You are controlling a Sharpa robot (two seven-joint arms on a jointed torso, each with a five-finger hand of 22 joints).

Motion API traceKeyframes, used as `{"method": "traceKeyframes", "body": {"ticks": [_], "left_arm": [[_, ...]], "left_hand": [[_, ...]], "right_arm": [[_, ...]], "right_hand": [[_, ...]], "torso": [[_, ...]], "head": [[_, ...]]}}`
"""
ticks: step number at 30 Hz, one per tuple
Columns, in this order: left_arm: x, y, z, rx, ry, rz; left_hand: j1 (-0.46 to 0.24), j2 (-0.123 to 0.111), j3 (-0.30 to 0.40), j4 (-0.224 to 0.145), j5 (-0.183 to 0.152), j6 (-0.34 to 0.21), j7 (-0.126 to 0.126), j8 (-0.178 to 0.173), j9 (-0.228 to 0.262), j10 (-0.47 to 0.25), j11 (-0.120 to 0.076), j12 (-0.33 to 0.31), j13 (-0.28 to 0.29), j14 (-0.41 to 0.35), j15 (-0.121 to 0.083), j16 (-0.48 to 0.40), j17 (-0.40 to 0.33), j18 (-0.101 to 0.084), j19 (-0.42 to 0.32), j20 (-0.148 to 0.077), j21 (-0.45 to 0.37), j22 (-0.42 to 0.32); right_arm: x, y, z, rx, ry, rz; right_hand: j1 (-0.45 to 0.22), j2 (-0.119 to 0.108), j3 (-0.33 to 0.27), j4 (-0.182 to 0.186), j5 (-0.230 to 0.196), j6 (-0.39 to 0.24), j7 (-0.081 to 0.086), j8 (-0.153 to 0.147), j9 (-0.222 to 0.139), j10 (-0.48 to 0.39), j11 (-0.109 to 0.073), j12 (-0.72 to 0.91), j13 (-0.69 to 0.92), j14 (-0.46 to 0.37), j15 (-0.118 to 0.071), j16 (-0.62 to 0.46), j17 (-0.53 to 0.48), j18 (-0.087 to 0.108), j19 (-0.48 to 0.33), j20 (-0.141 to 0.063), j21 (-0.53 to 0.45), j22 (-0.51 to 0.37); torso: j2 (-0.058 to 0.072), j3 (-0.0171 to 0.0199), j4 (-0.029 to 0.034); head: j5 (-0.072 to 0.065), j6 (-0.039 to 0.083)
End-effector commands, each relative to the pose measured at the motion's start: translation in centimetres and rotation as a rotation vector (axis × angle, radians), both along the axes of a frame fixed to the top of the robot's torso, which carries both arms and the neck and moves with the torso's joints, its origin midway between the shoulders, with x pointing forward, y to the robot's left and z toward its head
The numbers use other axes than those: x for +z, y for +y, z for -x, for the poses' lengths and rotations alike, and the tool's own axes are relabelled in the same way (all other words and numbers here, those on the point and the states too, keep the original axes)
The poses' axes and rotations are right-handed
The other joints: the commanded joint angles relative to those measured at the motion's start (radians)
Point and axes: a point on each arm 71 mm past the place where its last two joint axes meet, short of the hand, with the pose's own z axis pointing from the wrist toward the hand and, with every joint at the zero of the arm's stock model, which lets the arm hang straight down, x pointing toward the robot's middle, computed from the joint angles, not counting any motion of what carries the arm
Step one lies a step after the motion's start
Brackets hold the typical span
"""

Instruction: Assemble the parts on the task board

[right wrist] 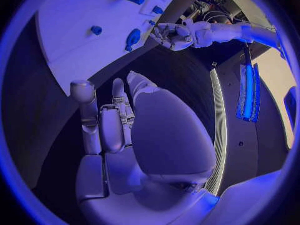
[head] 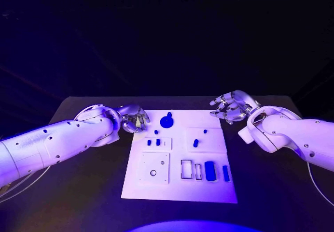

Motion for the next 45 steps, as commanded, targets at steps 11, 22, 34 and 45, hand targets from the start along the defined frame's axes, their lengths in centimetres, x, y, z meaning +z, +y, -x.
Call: {"method": "traceKeyframes", "body": {"ticks": [11, 22, 34, 45], "left_arm": [[2.9, 4.6, 0.7, 0.211, 0.205, 0.877], [4.0, 4.4, 2.3, 0.201, 0.266, 1.104], [4.3, 4.2, 2.7, 0.189, 0.265, 1.132], [4.4, 4.1, 2.8, 0.184, 0.27, 1.134]], "left_hand": [[-0.015, 0.003, 0.048, 0.003, 0.001, 0.075, 0.042, 0.051, 0.001, -0.03, 0.029, 0.002, 0.001, -0.215, 0.026, -0.22, -0.358, 0.03, -0.124, 0.024, -0.144, -0.128], [-0.035, 0.007, 0.031, 0.011, 0.003, 0.072, 0.045, 0.06, 0.002, -0.045, 0.033, 0.005, 0.001, -0.236, 0.032, -0.276, -0.382, 0.03, -0.129, 0.03, -0.201, -0.165], [-0.031, 0.008, 0.031, 0.007, 0.004, 0.072, 0.046, 0.062, 0.003, -0.046, 0.034, 0.006, 0.002, -0.239, 0.032, -0.283, -0.385, 0.03, -0.129, 0.03, -0.207, -0.169], [-0.029, 0.009, 0.031, 0.006, 0.004, 0.071, 0.046, 0.062, 0.003, -0.047, 0.034, 0.006, 0.001, -0.24, 0.032, -0.287, -0.387, 0.03, -0.129, 0.03, -0.209, -0.171]], "right_arm": [[-1.2, 2.4, 0.6, 0.297, -0.131, 0.529], [-2.5, 3.8, 1.1, 0.342, -0.149, 0.701], [-3.0, 5.1, 1.2, 0.358, -0.151, 0.732], [-4.1, 5.5, 1.0, 0.353, -0.131, 0.745]], "right_hand": [[-0.016, -0.086, 0.172, -0.05, -0.012, 0.074, -0.007, 0.03, 0.0, 0.056, -0.007, -0.262, -0.289, 0.031, 0.007, 0.046, 0.071, 0.005, 0.032, 0.0, 0.081, 0.078], [-0.051, -0.09, 0.155, -0.063, -0.031, 0.077, -0.01, 0.031, 0.0, 0.054, -0.008, -0.298, -0.332, 0.04, 0.008, 0.063, 0.094, -0.006, 0.06, -0.002, 0.138, 0.117], [-0.056, -0.08, 0.157, -0.069, -0.026, 0.092, -0.012, 0.04, 0.002, 0.065, -0.008, -0.302, -0.346, 0.044, 0.009, 0.074, 0.109, -0.011, 0.072, 0.0, 0.167, 0.137], [-0.06, -0.063, 0.231, -0.071, -0.057, 0.121, -0.017, 0.056, 0.006, 0.106, -0.013, -0.305, -0.374, 0.047, 0.004, 0.083, 0.118, -0.016, 0.085, -0.004, 0.197, 0.164]], "torso": [[0.003, -0.0007, 0.0001], [0.003, 0.0003, -0.0006], [0.004, 0.0006, -0.0001], [0.004, 0.001, 0.001]], "head": [[-0.042, 0.017], [-0.065, 0.018], [-0.069, 0.014], [-0.071, 0.009]]}}
